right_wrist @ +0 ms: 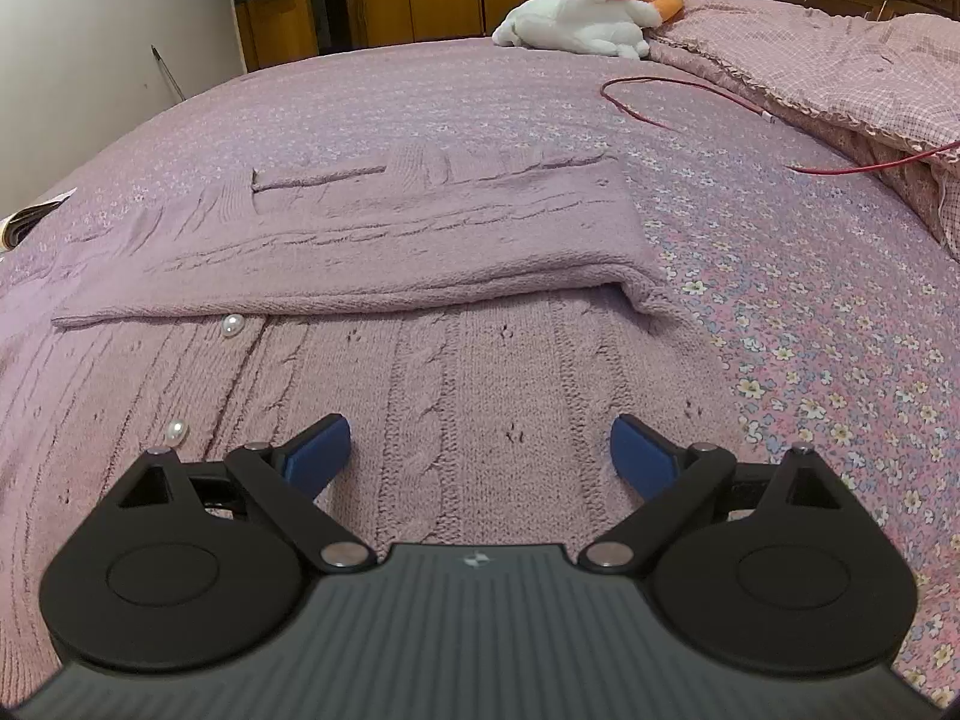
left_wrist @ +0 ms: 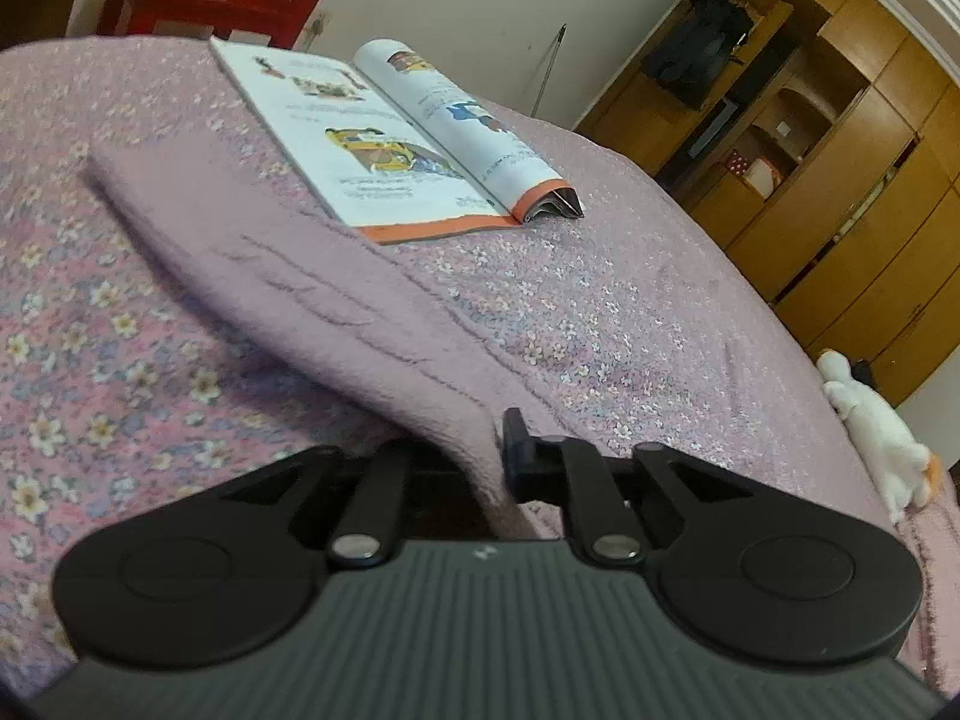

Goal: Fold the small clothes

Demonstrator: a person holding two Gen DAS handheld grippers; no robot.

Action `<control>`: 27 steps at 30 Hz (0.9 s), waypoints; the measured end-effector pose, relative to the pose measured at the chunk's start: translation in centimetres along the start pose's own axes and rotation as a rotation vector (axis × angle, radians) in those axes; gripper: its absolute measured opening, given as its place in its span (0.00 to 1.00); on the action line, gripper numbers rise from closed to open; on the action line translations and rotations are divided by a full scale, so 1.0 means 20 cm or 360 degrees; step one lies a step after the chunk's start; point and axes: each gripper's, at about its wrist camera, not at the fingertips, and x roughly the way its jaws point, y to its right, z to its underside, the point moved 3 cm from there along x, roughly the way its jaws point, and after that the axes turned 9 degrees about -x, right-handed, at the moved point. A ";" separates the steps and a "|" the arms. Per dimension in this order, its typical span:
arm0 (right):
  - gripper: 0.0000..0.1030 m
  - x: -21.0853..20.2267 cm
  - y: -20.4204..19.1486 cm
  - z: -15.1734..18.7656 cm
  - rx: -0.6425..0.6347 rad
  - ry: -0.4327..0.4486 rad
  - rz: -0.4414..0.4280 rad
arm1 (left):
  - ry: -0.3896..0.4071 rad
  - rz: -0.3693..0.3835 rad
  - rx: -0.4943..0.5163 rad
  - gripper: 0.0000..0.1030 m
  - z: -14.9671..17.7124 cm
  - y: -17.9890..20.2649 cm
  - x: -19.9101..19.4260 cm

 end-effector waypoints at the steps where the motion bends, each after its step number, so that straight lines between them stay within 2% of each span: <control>1: 0.95 0.00 0.00 0.00 0.0002 0.0003 -0.0003 | 0.0002 0.0024 -0.0014 0.11 0.00 -0.01 -0.02; 7: 0.95 -0.02 0.01 0.00 0.0036 0.0023 -0.0032 | 0.0076 0.0107 0.0074 0.10 -0.02 0.06 -0.15; 17: 0.95 -0.08 0.06 0.01 0.0144 0.0059 -0.0090 | 0.0213 0.0316 0.0341 0.10 0.04 0.47 -0.39; 21: 0.95 -0.10 0.08 0.01 0.0177 0.0076 -0.0102 | 0.0213 0.0426 0.0386 0.10 0.09 0.64 -0.45; 27: 0.95 -0.13 0.10 0.01 0.0226 0.0107 -0.0124 | 0.0189 0.0515 0.0519 0.10 0.23 0.88 -0.50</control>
